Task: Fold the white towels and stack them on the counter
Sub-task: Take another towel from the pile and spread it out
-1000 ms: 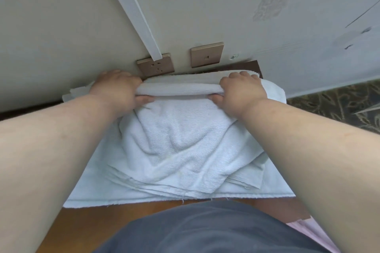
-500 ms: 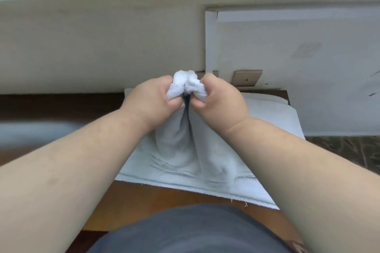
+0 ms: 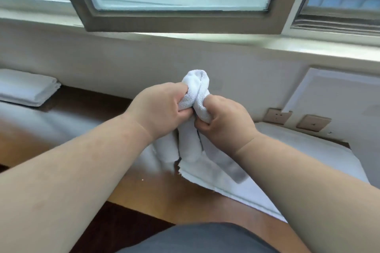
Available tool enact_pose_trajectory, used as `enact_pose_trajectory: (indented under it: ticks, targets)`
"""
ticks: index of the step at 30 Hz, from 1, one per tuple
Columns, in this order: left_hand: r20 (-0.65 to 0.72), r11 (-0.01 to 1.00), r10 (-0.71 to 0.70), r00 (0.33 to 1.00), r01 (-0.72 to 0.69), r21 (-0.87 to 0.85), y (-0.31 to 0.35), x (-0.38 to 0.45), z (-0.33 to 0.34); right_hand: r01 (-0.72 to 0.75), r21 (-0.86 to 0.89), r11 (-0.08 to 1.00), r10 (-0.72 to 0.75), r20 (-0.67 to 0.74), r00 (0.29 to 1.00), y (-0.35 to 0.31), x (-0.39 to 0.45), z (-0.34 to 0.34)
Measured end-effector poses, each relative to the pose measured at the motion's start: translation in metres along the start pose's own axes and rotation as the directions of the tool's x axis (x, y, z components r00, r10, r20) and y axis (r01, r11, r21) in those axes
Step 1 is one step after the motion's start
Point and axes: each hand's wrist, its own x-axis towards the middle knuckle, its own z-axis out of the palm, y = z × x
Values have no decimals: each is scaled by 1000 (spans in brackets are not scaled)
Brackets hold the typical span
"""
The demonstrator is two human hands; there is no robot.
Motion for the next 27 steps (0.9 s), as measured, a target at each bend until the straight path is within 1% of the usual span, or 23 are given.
enact_pose_trajectory:
  ticks: [4,7,12,14,17,21,23,25,27]
  targets:
    - [-37,987,113,993,-108,118,-61,-32,-67,88,-40,995,-90,-48,995,-78,27,30]
    - [-76,975,144,987,-128,181,-97,-55,-103,103,-63,993,-107,-75,991,-125,46,54]
    - [-85,968,87,993,-64,244,-171,-96,-149,143,-39,989,-145,-40,989,-198,73,112]
    - [-95,958,86,992,-56,281,-203,-108,-161,179,-27,983,-180,-27,983,-219,84,138]
    - [-90,950,49,995,-19,313,-249,-121,-173,212,35,977,-212,-24,977,-246,101,180]
    - [-106,932,-18,994,55,358,-313,-131,-175,261,118,958,-265,15,964,-266,126,241]
    - [-101,919,-64,993,98,383,-341,-132,-173,273,134,953,-282,50,958,-271,141,268]
    - [-97,916,-118,988,146,373,-367,-131,-170,271,137,953,-286,105,953,-275,153,292]
    - [-79,917,-147,986,166,362,-391,-129,-167,270,120,955,-286,143,948,-280,164,315]
